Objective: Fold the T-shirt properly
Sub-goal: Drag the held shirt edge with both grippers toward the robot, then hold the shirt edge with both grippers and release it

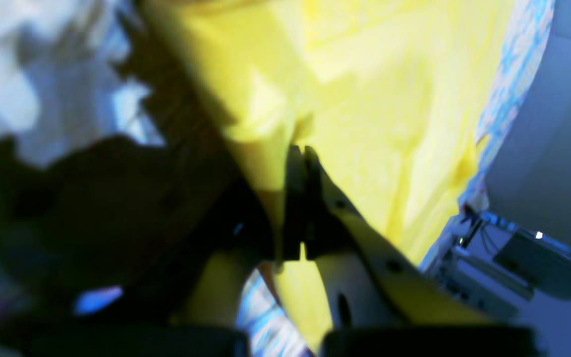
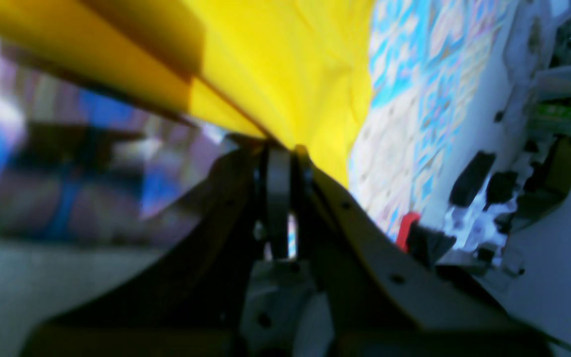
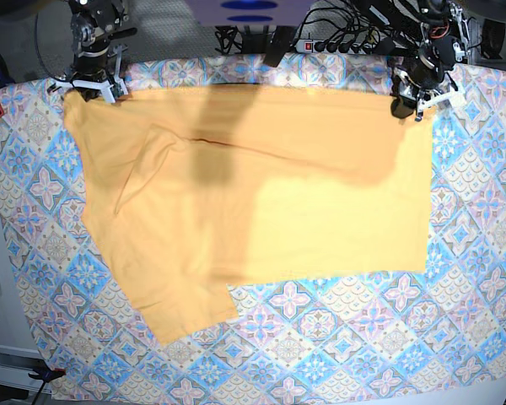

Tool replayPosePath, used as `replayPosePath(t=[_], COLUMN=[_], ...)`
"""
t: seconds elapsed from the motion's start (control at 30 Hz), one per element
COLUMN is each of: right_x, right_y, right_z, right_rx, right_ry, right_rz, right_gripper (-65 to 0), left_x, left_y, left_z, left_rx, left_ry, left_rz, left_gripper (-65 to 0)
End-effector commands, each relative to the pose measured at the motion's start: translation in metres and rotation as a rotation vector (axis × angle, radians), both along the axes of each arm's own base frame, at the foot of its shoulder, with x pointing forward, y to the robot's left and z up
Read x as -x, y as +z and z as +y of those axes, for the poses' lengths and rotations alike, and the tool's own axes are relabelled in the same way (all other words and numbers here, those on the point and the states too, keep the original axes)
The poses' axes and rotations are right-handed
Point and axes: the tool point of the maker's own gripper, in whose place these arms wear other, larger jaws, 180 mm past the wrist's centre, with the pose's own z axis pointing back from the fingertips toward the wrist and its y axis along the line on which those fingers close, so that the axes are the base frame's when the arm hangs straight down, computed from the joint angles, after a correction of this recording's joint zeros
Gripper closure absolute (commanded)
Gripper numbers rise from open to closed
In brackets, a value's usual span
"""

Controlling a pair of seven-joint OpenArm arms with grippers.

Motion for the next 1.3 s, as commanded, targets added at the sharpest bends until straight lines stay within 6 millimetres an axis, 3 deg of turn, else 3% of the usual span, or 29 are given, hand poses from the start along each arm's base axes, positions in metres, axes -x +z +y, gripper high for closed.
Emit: replayPosePath(t=[0.0,0.23,0.4,0.77,1.27], right_x=[-0.001,0.019,0.029,0.032,0.045], right_y=[0.007,0.003,0.006,0.007,0.003], right_z=[-0.007,-0.007,-0.016,-0.018,-0.021], right_rx=[0.026,0.029,0.044,0.05,0.056], right_ry=[0.005,0.007,-0.009,-0.019,-0.024], right_rz=[-0.019,0.022,0.034,0.04,0.074], right_gripper=[0.0,0.0,0.0,0.0,0.0], left_x=[0.0,0.018,0.042,0.064,0.067], left_y=[0.005,-0.001,-0.006,-0.011,-0.011], left_z=[0.005,0.004,0.004,0.004,0.004], left_rx=[-0.009,-0.004,-0.004,-0.004,-0.005], left_ry=[-0.003,-0.007,-0.007,-0.007,-0.008], left_rz=[-0.008,0.031,0.08,0.126,0.131], left_gripper=[0.0,0.0,0.0,0.0,0.0])
